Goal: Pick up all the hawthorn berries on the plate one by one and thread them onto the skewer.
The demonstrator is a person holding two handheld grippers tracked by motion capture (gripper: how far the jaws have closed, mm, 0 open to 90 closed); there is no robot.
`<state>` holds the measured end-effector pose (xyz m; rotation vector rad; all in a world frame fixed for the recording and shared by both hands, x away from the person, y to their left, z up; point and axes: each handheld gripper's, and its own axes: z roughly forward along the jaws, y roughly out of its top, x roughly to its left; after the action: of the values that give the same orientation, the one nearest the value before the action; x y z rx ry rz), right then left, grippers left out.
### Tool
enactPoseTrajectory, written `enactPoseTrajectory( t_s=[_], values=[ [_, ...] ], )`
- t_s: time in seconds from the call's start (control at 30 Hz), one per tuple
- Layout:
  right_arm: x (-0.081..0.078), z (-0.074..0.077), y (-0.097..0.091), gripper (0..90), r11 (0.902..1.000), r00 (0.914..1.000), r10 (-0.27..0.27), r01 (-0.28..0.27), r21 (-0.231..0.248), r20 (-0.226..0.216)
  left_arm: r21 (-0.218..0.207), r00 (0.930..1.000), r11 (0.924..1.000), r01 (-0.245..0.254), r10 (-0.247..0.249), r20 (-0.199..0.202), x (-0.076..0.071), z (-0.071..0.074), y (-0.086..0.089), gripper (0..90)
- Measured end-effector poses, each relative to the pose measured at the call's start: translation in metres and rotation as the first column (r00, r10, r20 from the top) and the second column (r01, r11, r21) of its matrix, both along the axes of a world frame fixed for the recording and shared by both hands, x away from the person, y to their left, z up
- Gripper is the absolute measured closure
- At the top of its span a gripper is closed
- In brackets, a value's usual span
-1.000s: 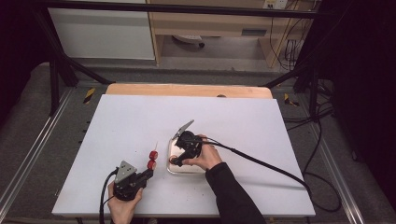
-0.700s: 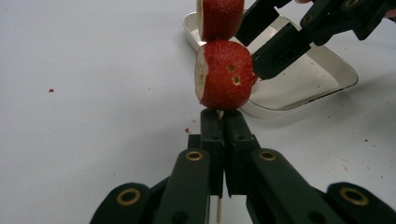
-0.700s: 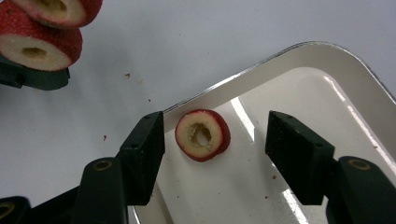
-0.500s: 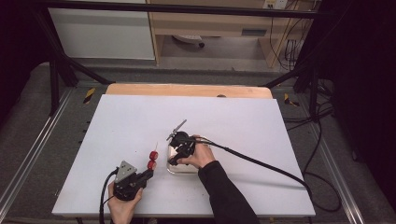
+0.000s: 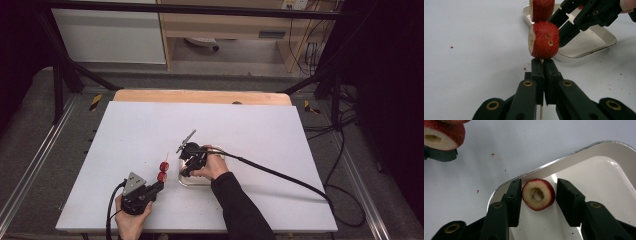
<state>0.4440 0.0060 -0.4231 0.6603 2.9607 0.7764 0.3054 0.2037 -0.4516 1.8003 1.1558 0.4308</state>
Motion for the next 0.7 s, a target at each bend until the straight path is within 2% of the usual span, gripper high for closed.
enactPoseTrajectory(
  t_s=[0.13, 0.23, 0.33, 0.4, 0.47, 0.6, 0.7],
  values=[
    [0.0, 0.001, 0.0, 58.6, 0.9999, 0.9998, -0.006, 0.006, -0.012, -0.017, 0.001, 1.0, 1.0, 0.002, -0.002, -0.001, 0.0, 0.0, -0.001, 87.8],
    [0.001, 0.005, -0.002, 58.9, 0.9988, 0.998, -0.048, 0.048, -0.006, -0.041, 0.002, 1.0, 1.0, 0.003, -0.003, 0.0, 0.0, 0.0, -0.001, 87.8],
    [0.0, 0.014, -0.006, 59.0, 0.9956, 0.9943, -0.088, 0.09, 0.028, -0.06, -0.008, 1.0, 1.0, 0.002, -0.002, 0.005, -0.001, 0.001, -0.001, 87.7],
    [0.0, 0.022, -0.01, 59.0, 0.9895, 0.9889, -0.128, 0.133, 0.057, -0.074, -0.019, 1.0, 0.9998, 0.002, -0.002, 0.009, -0.001, 0.001, -0.002, 87.7],
    [0.0, 0.032, -0.017, 59.0, 0.9766, 0.9799, -0.179, 0.188, 0.104, -0.088, -0.028, 0.9999, 0.9996, 0.007, -0.007, 0.013, -0.002, 0.002, -0.004, 87.7],
    [-0.002, 0.049, -0.033, 59.1, 0.9389, 0.9598, -0.252, 0.274, 0.209, -0.124, -0.044, 0.9998, 0.999, 0.01, -0.009, 0.017, -0.004, 0.004, -0.01, 87.7],
    [-0.005, 0.057, -0.049, 59.2, 0.899, 0.9406, -0.306, 0.336, 0.28, -0.146, -0.046, 0.9996, 0.9988, 0.017, -0.016, 0.023, -0.005, 0.006, -0.015, 87.7]
  ],
)
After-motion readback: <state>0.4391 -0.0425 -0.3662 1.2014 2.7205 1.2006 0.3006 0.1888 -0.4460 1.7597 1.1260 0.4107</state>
